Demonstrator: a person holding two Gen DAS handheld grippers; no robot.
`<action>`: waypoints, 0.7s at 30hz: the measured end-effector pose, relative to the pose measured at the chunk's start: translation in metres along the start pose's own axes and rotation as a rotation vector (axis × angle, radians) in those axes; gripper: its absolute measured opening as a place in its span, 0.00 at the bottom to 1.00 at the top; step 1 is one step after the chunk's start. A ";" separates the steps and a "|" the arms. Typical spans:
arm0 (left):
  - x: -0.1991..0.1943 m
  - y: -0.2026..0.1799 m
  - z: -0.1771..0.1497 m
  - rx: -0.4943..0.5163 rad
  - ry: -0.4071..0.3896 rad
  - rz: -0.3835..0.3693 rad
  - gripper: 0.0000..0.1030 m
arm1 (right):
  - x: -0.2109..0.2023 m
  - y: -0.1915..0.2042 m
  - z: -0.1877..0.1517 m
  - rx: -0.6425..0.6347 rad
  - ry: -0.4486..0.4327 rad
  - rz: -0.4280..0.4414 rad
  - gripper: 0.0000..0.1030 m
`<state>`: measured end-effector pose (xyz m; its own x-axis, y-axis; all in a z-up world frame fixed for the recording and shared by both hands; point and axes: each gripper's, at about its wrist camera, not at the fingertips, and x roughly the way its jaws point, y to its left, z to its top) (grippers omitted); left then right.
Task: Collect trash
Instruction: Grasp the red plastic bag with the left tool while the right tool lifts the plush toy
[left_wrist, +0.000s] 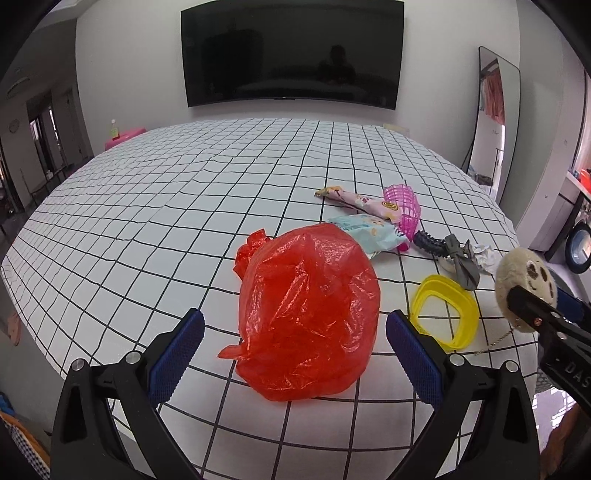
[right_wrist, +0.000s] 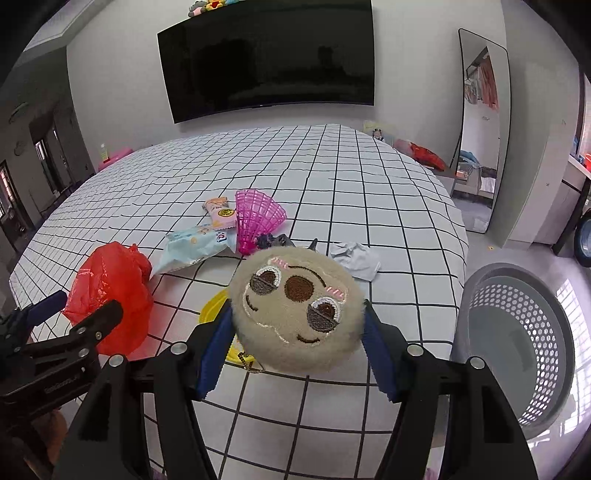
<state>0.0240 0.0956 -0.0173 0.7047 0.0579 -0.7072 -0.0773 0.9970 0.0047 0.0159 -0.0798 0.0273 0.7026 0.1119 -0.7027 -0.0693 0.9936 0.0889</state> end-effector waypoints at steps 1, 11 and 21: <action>0.004 -0.001 -0.001 0.003 0.006 0.011 0.94 | 0.000 -0.002 -0.001 0.006 0.000 -0.001 0.62; 0.012 -0.011 0.000 0.036 -0.001 0.023 0.54 | -0.008 -0.034 -0.018 0.067 0.010 -0.031 0.62; -0.039 -0.043 0.014 0.074 -0.085 -0.041 0.33 | -0.027 -0.077 -0.029 0.148 -0.022 -0.052 0.62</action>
<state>0.0098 0.0508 0.0193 0.7635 0.0177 -0.6456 0.0033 0.9995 0.0313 -0.0178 -0.1590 0.0190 0.7177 0.0582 -0.6939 0.0715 0.9851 0.1565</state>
